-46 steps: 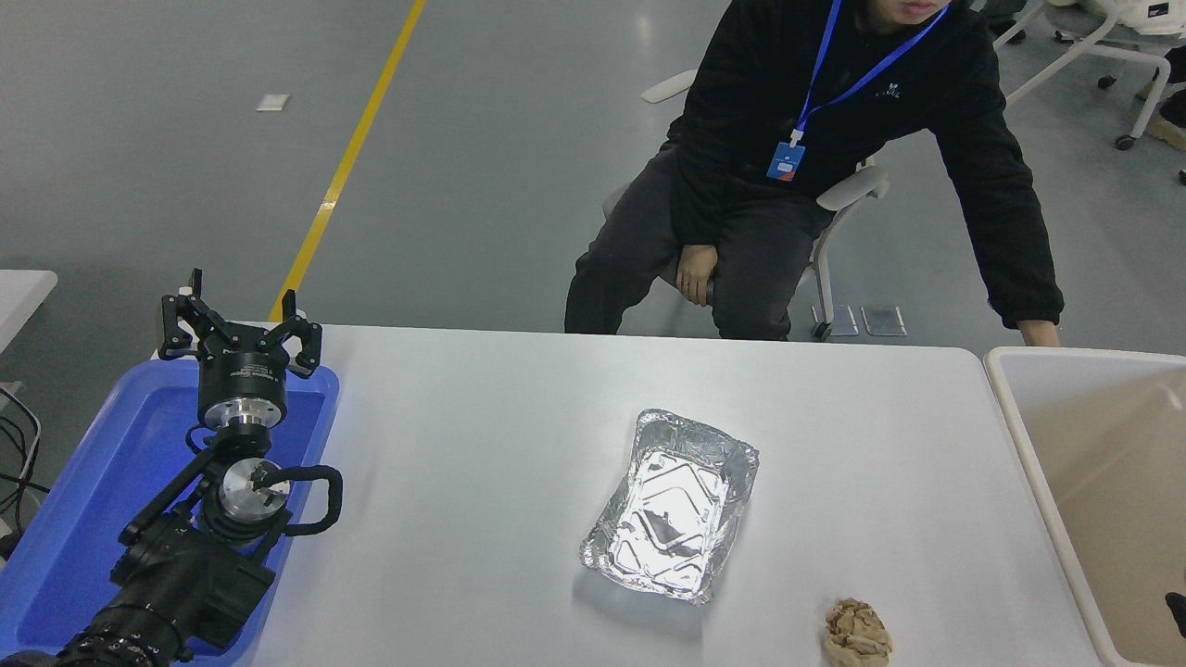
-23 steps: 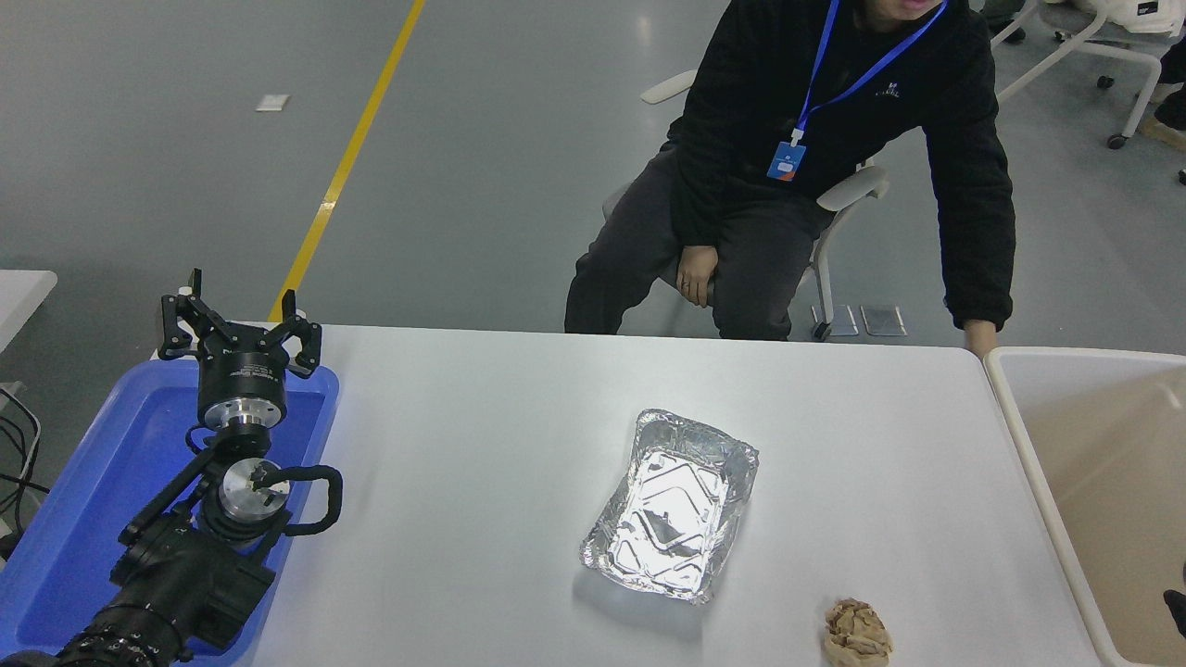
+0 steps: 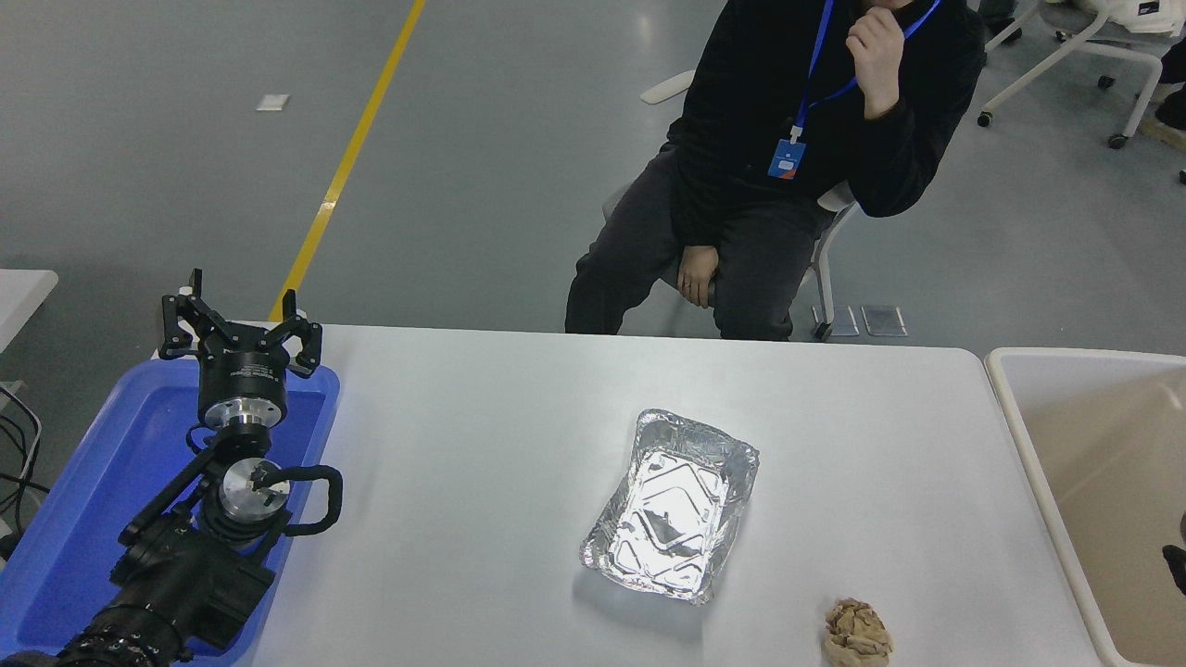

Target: Pick up paper cup place in dustbin

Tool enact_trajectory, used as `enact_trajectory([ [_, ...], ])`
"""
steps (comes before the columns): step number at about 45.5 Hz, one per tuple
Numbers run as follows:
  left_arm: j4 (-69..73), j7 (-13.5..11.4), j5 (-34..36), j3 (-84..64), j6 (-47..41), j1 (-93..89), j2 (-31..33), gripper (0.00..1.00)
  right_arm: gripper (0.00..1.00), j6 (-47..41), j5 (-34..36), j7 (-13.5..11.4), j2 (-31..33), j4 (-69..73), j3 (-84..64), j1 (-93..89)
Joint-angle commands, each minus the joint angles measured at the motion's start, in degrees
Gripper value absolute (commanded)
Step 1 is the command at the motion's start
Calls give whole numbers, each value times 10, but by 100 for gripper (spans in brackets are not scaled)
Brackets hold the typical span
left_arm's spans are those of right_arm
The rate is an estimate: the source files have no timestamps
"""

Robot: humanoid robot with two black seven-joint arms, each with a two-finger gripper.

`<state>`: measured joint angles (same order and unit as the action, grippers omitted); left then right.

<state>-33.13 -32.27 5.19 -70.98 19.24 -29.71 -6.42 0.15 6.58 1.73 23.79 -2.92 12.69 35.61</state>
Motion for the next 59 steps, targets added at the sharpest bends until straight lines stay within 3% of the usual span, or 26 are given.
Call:
enact_trajectory([
  [1, 0, 0, 0, 0, 0, 0, 0, 99, 100, -37, 2, 0, 27, 1, 5, 53],
  [14, 0, 0, 0, 0, 0, 0, 0, 99, 100, -73, 12, -1, 82, 83, 62, 92],
  [27, 0, 0, 0, 0, 0, 0, 0, 99, 100, -53, -4, -3, 182, 301, 50, 119],
  [35, 0, 0, 0, 0, 0, 0, 0, 99, 100, 6, -96, -5, 240, 460, 33, 153],
  [44, 0, 0, 0, 0, 0, 0, 0, 99, 100, 68, -193, -8, 285, 612, -75, 246],
  [59, 0, 0, 0, 0, 0, 0, 0, 99, 100, 70, -190, -8, 385, 765, -291, 460],
])
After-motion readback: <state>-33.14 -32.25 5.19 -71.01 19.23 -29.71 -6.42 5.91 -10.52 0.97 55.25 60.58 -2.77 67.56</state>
